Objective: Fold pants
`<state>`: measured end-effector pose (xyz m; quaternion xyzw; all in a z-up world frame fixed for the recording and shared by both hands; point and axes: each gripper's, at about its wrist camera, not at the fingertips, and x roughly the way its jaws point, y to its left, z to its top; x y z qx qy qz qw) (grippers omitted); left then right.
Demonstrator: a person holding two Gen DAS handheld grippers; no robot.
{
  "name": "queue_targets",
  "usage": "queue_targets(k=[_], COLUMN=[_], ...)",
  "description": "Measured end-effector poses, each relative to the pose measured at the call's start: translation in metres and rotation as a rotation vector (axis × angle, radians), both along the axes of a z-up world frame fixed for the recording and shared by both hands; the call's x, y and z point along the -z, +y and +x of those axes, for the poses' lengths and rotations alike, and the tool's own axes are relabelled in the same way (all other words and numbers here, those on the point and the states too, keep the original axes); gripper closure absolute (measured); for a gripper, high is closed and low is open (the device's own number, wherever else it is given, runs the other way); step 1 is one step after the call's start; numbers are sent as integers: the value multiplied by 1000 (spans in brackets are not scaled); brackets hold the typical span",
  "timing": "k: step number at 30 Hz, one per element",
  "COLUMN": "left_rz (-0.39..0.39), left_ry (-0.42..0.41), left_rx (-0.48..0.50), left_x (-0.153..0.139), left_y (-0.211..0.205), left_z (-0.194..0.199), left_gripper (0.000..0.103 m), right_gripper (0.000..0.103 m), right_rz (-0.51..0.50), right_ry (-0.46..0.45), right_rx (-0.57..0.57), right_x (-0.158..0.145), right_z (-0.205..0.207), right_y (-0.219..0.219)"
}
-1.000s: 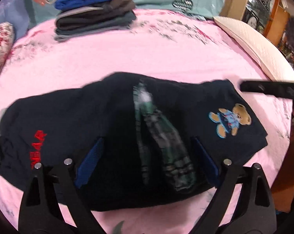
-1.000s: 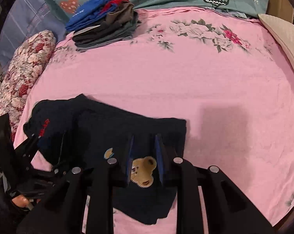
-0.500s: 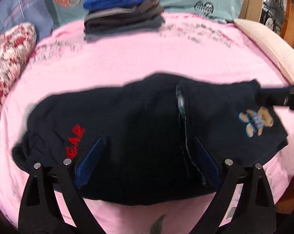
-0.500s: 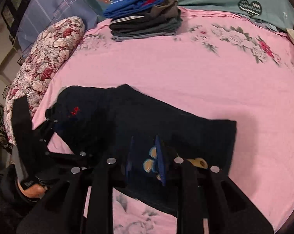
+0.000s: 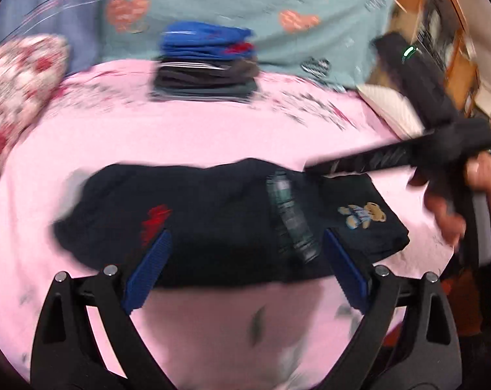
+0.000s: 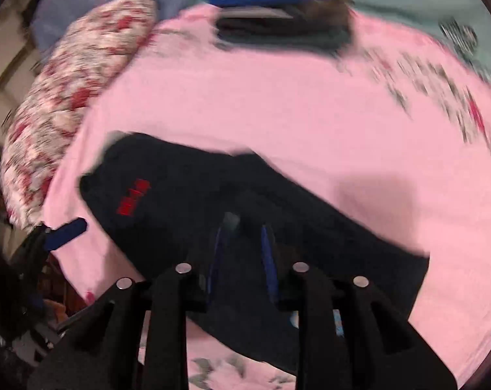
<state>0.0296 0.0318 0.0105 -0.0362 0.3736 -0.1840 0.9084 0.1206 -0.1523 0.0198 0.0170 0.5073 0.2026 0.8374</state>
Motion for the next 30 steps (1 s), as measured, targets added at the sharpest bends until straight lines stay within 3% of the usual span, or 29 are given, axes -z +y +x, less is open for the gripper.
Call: queue_targets(k=[3,5,6,8,11,16,27,28,29,30], left_rz=[-80,-167,-231,-288,-323,-371,-347,-343,-346,-357], left_ry=[67,134,169,205,235,265,272,275,288,306], left_rx=[-111,-190,-205,-225,-257,-262,-312,-312,-306,-299], left_x=[11,23,29,39,49,57,69,70,72,74], left_y=[53,87,100,112,121,121,119,117,118,119], left_z=[3,11,14,18,29,48,67,68,69,69], left_gripper=[7,8,8,8,8,8,10,29,60,65], right_gripper=[57,57,57,57,57,57,58,59,60,62], right_rz=[-18,-40,-54,-77,-94,-136,-188,-187,-181,-159], right_ry=[-79,-75,-65,-35,19,70,167,194,207,228], right_rx=[-130,-211,-253,-317,-359,-402,-476,-486,-491,-496], right_x=[-29,-34,-34,-29,-16,11,58,60,59,57], right_z=[8,22,32,54,83,105,131,132,132,133], right_y=[54,93,115,155,193,220,250,251,251,249])
